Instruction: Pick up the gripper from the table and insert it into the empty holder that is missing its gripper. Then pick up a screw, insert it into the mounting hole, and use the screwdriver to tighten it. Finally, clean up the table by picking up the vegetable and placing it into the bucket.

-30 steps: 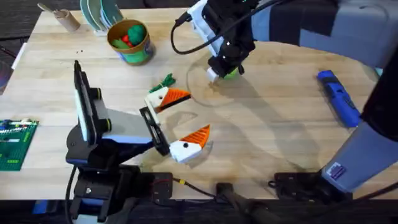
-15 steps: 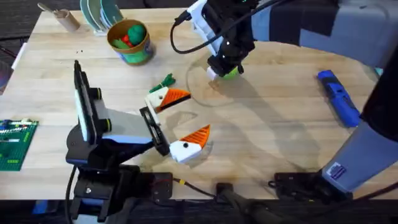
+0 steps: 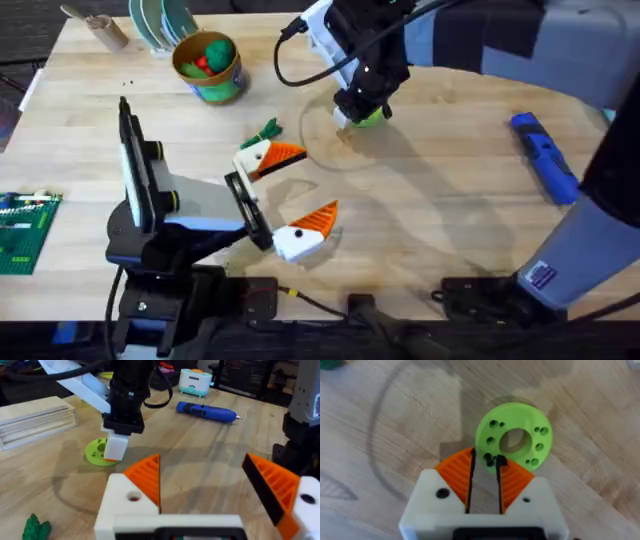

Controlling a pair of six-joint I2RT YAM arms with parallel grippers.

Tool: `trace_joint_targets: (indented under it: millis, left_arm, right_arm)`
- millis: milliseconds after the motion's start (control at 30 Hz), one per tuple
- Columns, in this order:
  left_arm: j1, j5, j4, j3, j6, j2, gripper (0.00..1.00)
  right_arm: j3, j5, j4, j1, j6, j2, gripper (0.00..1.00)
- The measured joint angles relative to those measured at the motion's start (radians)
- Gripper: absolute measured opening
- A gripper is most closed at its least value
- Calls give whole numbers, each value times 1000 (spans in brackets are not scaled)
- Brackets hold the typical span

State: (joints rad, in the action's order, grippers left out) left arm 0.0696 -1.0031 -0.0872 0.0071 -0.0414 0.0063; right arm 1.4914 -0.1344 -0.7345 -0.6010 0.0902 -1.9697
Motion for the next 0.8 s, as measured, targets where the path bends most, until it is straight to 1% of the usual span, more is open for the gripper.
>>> trace_joint_targets:
  millis: [233,533,800]
  left_arm:
    - [0,0,0,0,0,0,993]
    - [0,0,0,0,0,0,993]
    - [0,0,0,0,0,0,993]
  right_arm:
    - [0,0,-6,0,0,0,315]
    - [0,0,-6,0,0,0,264]
    - [0,0,-6,0,0,0,262]
